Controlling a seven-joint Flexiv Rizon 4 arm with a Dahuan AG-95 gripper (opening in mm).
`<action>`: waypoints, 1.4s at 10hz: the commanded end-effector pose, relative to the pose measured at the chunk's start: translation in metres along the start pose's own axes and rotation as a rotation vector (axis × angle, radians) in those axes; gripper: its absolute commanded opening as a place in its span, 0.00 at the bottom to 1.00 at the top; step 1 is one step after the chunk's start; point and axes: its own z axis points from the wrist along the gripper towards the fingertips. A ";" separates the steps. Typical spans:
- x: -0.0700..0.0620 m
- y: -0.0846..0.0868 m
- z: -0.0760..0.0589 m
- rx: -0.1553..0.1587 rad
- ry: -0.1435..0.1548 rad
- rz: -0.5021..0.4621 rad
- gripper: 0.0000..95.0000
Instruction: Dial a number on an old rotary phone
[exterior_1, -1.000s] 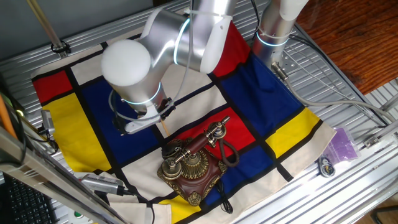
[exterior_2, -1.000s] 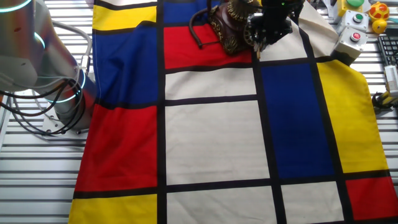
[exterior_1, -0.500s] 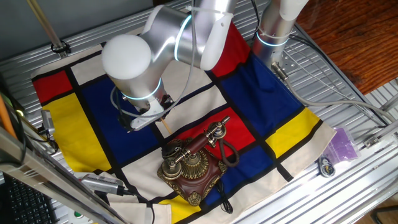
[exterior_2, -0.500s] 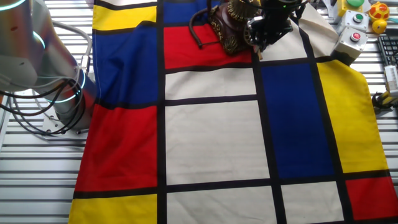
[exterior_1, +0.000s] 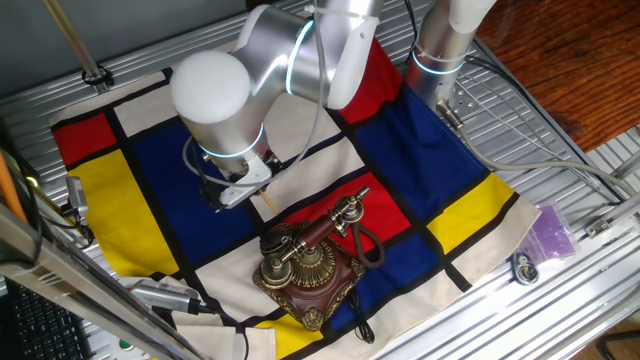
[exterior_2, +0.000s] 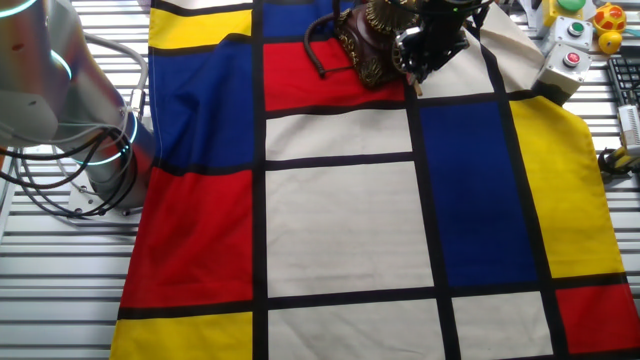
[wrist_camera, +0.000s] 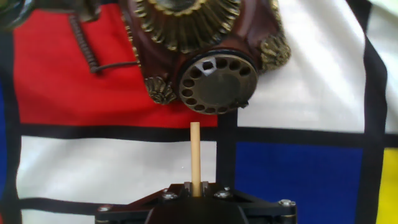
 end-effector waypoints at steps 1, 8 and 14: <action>-0.001 -0.001 -0.001 -0.003 -0.005 0.002 0.00; -0.001 -0.001 -0.001 0.032 -0.003 0.005 0.00; -0.001 -0.001 -0.001 0.088 -0.012 0.052 0.00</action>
